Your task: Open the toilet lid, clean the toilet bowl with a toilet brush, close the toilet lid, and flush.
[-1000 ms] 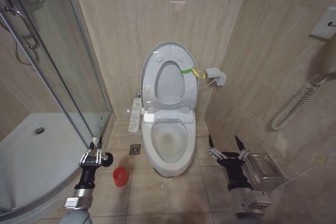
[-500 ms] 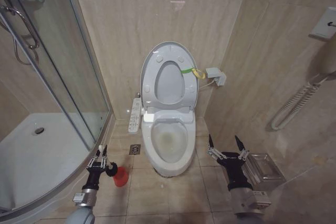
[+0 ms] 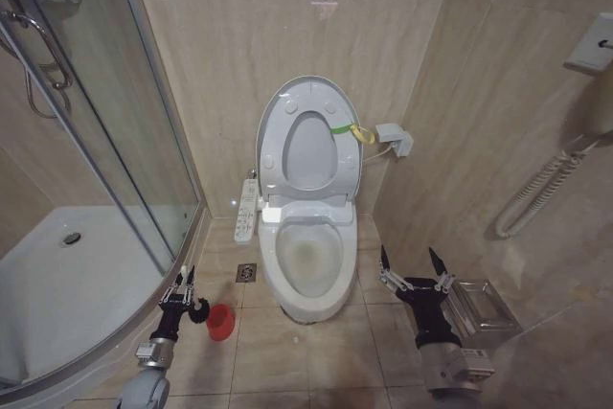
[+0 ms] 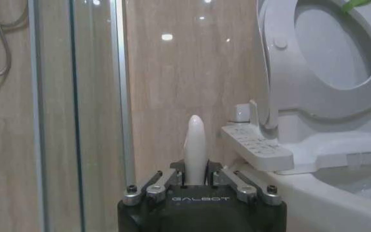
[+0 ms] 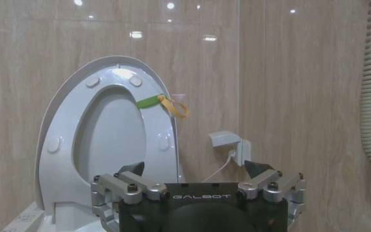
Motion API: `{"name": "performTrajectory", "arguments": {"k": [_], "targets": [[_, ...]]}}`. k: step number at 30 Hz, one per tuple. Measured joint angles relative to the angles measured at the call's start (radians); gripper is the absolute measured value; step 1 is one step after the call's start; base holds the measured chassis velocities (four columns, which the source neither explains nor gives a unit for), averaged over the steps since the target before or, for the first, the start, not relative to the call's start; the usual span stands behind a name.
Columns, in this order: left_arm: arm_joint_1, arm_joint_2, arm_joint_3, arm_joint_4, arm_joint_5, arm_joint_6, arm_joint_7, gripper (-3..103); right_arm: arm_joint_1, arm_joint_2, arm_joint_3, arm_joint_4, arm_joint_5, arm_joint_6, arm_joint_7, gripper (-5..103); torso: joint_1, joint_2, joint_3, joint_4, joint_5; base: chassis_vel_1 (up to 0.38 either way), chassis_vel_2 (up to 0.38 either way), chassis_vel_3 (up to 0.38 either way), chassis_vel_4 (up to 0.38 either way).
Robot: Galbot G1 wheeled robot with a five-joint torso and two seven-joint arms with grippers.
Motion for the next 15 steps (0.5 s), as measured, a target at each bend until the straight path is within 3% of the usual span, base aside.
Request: {"name": "performTrajectory", "arguments": {"k": [3,15], "targets": [[-0.026,-0.014,0.006,0.038,-0.032,-0.022,0.046,22,0.000,0.000,0.000,0.000,0.000,0.000,0.000,100,0.000,0.000,0.000,-0.0001,0.0000,0.000,0.000,0.000,0.000],[-0.062,-0.037,0.010,0.141,-0.090,-0.025,0.134,22,0.000,0.000,0.000,0.000,0.000,0.000,0.000,100,0.000,0.000,0.000,0.0000,0.0001,0.000,0.000,0.000,0.000]]}}
